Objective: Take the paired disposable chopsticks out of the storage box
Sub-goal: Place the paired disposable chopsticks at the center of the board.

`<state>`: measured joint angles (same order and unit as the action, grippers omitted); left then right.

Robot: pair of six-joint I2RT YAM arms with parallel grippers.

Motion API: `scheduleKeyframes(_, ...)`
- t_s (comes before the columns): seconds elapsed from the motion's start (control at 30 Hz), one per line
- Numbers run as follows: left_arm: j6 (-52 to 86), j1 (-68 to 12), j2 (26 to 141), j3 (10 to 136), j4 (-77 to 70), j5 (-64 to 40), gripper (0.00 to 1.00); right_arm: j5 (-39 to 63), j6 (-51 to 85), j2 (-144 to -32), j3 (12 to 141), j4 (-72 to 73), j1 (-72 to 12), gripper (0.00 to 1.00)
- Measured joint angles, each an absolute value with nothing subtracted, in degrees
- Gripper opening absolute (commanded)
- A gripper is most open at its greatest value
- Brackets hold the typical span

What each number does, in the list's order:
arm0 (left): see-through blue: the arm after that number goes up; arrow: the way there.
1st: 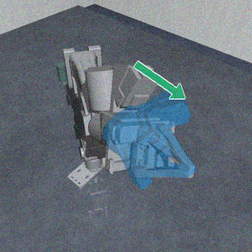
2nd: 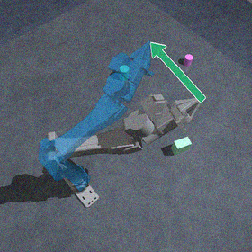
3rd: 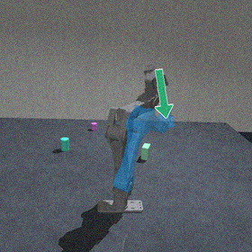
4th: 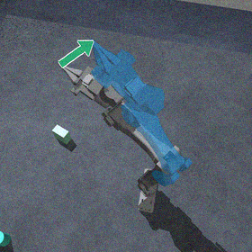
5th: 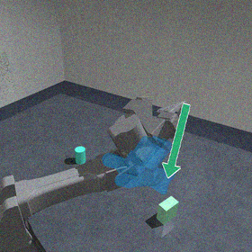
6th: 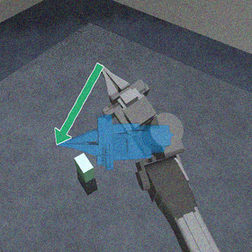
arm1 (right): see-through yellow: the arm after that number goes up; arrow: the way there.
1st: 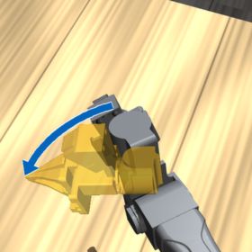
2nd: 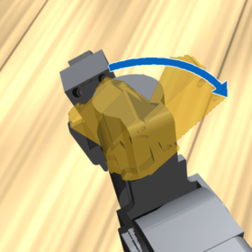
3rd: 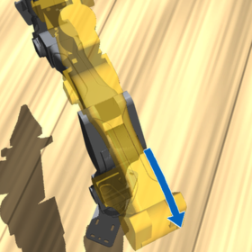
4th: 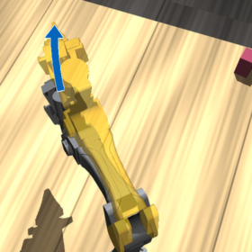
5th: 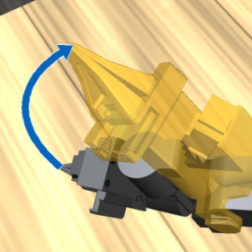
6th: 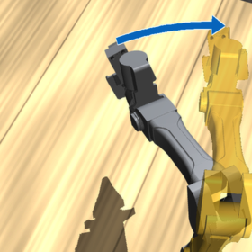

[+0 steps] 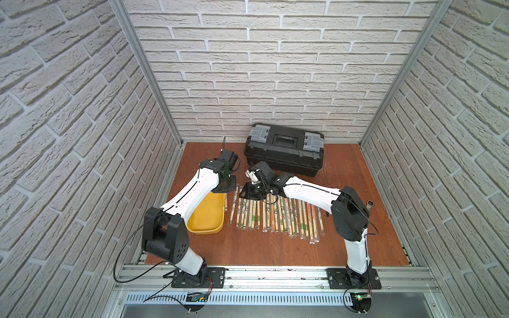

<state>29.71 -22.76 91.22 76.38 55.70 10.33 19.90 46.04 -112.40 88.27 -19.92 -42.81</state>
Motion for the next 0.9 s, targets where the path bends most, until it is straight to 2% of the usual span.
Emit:
scheduleKeyframes(0.27, 28.5, -24.8, 101.4, 76.4, 55.1, 12.4, 0.00, 16.3, 43.6, -99.7, 73.0, -19.4, -35.0, 0.34)
scheduleKeyframes(0.53, 28.2, -24.8, 105.1, 73.8, 52.8, 13.3, 0.01, 13.2, 41.1, -90.6, 63.9, -22.2, -30.3, 0.35)
scheduleKeyframes(0.67, 28.0, -24.8, 106.5, 73.7, 52.0, 13.2, 0.32, 11.9, 39.5, -86.7, 62.8, -23.7, -28.1, 0.36)
scheduleKeyframes(0.73, 27.7, -24.8, 106.6, 73.8, 51.7, 12.8, 0.44, 11.4, 38.6, -84.9, 62.3, -24.3, -27.0, 0.37)
scheduleKeyframes(0.9, 28.2, -24.9, 105.3, 74.5, 51.4, 10.3, 0.63, 10.3, 37.1, -81.0, 61.5, -27.0, -24.4, 0.43)
